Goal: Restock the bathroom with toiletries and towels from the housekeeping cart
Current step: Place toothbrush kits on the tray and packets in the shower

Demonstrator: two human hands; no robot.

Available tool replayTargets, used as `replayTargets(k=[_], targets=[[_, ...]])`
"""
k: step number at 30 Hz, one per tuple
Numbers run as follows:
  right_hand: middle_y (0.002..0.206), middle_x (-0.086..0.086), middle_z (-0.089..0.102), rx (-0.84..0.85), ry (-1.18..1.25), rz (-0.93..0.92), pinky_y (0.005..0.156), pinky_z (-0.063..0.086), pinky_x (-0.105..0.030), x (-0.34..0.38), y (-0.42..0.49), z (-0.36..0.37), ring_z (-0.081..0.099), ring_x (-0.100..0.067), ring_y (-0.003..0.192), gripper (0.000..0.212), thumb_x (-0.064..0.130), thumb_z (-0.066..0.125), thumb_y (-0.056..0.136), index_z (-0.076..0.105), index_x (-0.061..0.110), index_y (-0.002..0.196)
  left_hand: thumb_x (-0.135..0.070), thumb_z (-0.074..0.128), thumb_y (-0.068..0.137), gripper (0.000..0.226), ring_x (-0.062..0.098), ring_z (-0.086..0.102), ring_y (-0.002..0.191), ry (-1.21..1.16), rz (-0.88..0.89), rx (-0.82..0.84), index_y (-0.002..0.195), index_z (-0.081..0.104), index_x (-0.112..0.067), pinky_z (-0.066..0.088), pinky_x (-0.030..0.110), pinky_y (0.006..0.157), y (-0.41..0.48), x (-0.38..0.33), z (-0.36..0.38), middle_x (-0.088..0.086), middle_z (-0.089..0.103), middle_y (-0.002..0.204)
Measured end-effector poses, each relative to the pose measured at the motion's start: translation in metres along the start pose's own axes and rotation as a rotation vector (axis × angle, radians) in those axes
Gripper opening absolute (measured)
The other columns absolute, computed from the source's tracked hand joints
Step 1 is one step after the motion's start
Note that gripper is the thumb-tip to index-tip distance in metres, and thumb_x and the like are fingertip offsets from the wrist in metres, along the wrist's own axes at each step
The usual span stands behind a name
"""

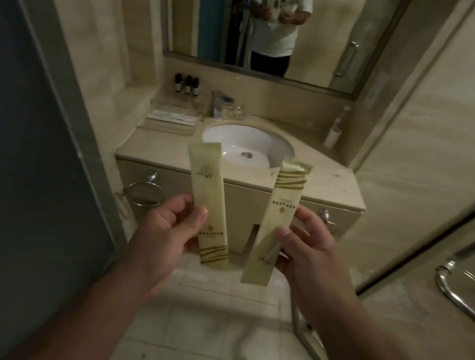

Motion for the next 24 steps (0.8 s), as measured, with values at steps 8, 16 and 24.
replayTargets(k=[8, 16, 24], targets=[[0.111, -0.004, 0.073, 0.150, -0.017, 0.007, 0.091, 0.055, -0.057, -0.006, 0.112, 0.053, 0.067, -0.029, 0.110, 0.034, 0.011, 0.056, 0.098, 0.066, 0.033, 0.121, -0.025, 0.064, 0.076, 0.030, 0.022, 0.073, 0.093, 0.108, 0.039, -0.156, 0.104, 0.070, -0.015, 0.060, 0.039, 0.076, 0.074, -0.022, -0.047, 0.005, 0.076, 0.096], [0.097, 0.006, 0.075, 0.253, -0.057, -0.031, 0.085, 0.060, -0.045, 0.018, 0.220, 0.095, 0.072, -0.013, 0.095, 0.031, 0.012, 0.056, 0.099, 0.064, 0.038, 0.114, -0.021, 0.066, 0.080, 0.025, 0.024, 0.073, 0.094, 0.164, 0.099, -0.281, 0.104, 0.071, -0.017, 0.060, 0.037, 0.073, 0.160, -0.049, -0.061, 0.006, 0.076, 0.097], [0.092, 0.000, 0.075, 0.294, -0.142, -0.053, 0.082, 0.061, -0.047, 0.022, 0.291, 0.129, 0.072, -0.014, 0.091, 0.033, 0.006, 0.055, 0.099, 0.063, 0.036, 0.111, -0.023, 0.066, 0.082, 0.025, 0.023, 0.074, 0.090, 0.182, 0.098, -0.351, 0.106, 0.071, -0.021, 0.060, 0.034, 0.070, 0.226, -0.058, -0.082, 0.004, 0.077, 0.093]])
Point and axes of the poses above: each hand's wrist, its own y-axis towards the middle knuckle, its own z-axis out of the palm, x = y × z, the point moved 3 cm from there along y, towards the middle knuckle
